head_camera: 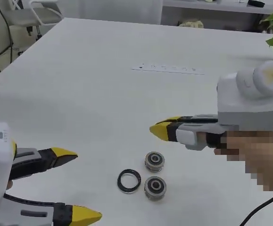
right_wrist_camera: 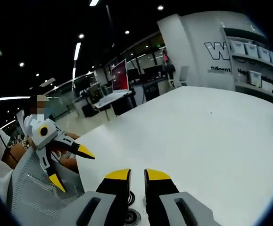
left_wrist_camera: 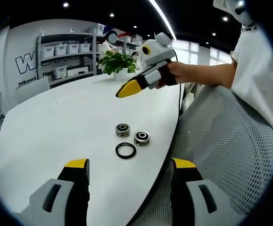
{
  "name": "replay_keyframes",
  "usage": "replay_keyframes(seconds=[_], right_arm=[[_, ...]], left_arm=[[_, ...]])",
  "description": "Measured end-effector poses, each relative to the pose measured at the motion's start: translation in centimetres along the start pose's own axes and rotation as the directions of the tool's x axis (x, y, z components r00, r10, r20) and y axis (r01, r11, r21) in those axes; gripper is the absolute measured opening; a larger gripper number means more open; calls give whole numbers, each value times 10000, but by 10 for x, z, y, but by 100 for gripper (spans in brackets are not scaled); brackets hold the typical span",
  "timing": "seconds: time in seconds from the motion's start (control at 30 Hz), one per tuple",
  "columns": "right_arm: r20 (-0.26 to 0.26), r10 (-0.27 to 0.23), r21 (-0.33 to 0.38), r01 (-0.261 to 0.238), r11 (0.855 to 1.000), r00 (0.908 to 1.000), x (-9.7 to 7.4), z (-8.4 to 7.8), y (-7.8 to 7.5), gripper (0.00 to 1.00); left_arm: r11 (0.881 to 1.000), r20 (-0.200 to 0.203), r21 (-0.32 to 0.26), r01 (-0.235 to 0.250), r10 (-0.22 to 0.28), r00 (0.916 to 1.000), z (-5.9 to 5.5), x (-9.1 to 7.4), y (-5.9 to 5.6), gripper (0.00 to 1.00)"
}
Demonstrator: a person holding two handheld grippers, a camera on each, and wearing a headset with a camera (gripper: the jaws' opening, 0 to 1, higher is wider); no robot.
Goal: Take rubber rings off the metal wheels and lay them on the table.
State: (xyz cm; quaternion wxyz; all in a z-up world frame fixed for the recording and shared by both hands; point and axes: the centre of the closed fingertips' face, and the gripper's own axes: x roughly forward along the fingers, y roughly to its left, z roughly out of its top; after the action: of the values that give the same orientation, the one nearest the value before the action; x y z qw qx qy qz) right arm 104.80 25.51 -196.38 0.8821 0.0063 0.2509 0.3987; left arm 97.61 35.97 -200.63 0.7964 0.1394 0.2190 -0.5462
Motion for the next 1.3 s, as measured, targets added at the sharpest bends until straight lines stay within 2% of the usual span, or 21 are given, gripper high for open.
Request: replay_keyframes(seconds=[0.03,0.17,0.33,0.4,0.47,0.67,0.83,1.0,1.17,1.3], right_arm=[[56,82,-423,-79,9991,10000,-3,4,2,11],[424,444,-1045,-398,9937,9981,-13,18,10,17],[561,824,-1889,-705,9795,9950,-28,27,18,31],[510,901,-2320,-759,9697,9946,-32,26,19,37],[331,1255,-2521,-1132,9610,9915,-40,19,26,42],[-104,1490,-2755,-1461,9501,9888,-57,-4,29,51],[-480,964,-2760,-1059,9553,9942,-70,-27,20,63],[-693,569,-2442,-722,9670,9960,-79,-44,9,70],[-489,415,-2041,-507,9776,9979,-83,-48,4,77],[-340,370,-1687,-422,9848,9987,-85,-54,3,81]], left_arm=[[10000,4,9,7,-7,10000,0,0,0,67],[10000,-1,50,60,-60,10000,0,0,-1,68],[9999,213,10,148,-148,9997,4,0,-3,68],[9998,231,6,176,-176,9996,4,0,-3,68],[9998,213,3,216,-216,9995,4,0,-4,68],[9996,330,-19,294,-293,9990,7,0,-5,69],[9994,483,-119,324,-318,9983,9,0,-6,72],[9997,501,26,247,-248,9984,10,-1,-4,73],[9989,242,448,124,-135,9996,8,-2,-2,80],[9995,497,316,56,-72,9987,13,-4,-1,85]])
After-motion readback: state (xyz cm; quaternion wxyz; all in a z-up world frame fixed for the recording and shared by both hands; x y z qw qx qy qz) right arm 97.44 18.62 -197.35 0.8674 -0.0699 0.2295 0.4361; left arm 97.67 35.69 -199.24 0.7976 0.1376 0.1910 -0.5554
